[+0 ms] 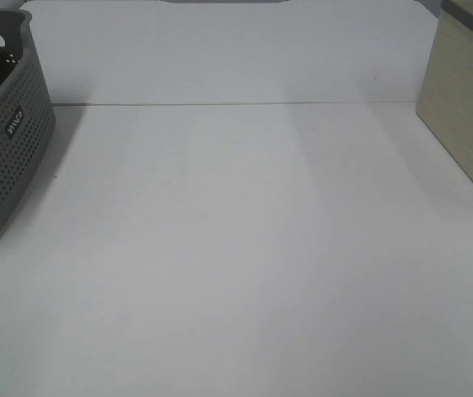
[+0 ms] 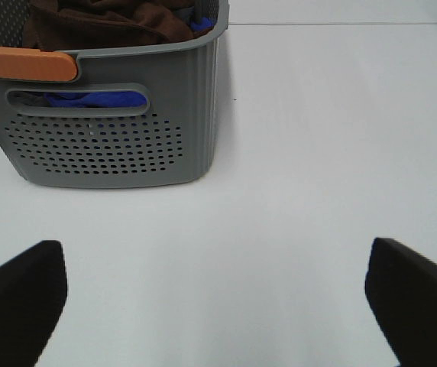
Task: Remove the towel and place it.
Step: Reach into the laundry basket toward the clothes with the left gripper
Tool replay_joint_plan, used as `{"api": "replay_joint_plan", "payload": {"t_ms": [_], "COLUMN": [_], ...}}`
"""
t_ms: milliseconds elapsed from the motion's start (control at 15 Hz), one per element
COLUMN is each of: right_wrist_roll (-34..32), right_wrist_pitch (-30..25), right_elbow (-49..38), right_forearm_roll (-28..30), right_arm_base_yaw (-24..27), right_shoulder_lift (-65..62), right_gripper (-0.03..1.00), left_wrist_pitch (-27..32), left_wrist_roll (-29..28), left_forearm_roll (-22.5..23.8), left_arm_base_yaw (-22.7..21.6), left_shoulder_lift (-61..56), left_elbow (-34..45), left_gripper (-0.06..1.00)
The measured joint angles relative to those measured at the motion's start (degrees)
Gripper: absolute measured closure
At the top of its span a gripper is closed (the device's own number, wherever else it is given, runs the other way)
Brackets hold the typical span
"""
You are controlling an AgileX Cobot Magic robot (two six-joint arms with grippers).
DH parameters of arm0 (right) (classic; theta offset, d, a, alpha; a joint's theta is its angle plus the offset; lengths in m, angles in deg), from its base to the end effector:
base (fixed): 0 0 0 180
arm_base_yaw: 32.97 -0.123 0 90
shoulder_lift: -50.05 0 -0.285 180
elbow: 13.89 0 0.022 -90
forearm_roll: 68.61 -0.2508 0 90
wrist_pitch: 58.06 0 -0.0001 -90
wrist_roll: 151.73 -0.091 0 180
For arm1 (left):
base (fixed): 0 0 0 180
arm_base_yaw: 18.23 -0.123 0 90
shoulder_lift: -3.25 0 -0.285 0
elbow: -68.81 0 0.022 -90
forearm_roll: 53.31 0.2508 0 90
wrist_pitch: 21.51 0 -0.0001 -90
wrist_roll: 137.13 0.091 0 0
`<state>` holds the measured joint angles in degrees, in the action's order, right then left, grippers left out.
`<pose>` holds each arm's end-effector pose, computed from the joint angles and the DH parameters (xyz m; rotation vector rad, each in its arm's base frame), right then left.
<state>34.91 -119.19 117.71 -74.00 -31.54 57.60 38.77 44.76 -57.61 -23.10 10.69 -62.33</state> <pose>-0.0061 0.0076 0.2779 -0.0978 2.0376 0.0244 -0.0044 -0.0063 0.2767 -0.0497 2.0319 -0.0154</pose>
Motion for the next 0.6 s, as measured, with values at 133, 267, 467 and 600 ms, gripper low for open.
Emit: {"api": "replay_joint_plan", "payload": {"t_ms": [133,267,467,600], "right_wrist_roll": [0.0,0.0,0.0,0.0], "right_wrist_pitch": [0.0,0.0,0.0,0.0], "right_elbow": [0.0,0.0,0.0,0.0], "right_forearm_roll": [0.0,0.0,0.0,0.0], "right_arm_base_yaw": [0.0,0.0,0.0,0.0], "right_shoulder_lift": [0.0,0.0,0.0,0.0], "right_gripper": [0.19,0.19,0.19,0.19], "left_wrist_pitch": [0.0,0.0,0.0,0.0], "left_wrist_roll": [0.0,0.0,0.0,0.0], "left_forearm_roll": [0.0,0.0,0.0,0.0], "left_arm_base_yaw": [0.0,0.0,0.0,0.0], "left_shoulder_lift": [0.0,0.0,0.0,0.0], "left_elbow": [0.0,0.0,0.0,0.0], "left_gripper": [-0.04,-0.04,-0.04,-0.04]}}
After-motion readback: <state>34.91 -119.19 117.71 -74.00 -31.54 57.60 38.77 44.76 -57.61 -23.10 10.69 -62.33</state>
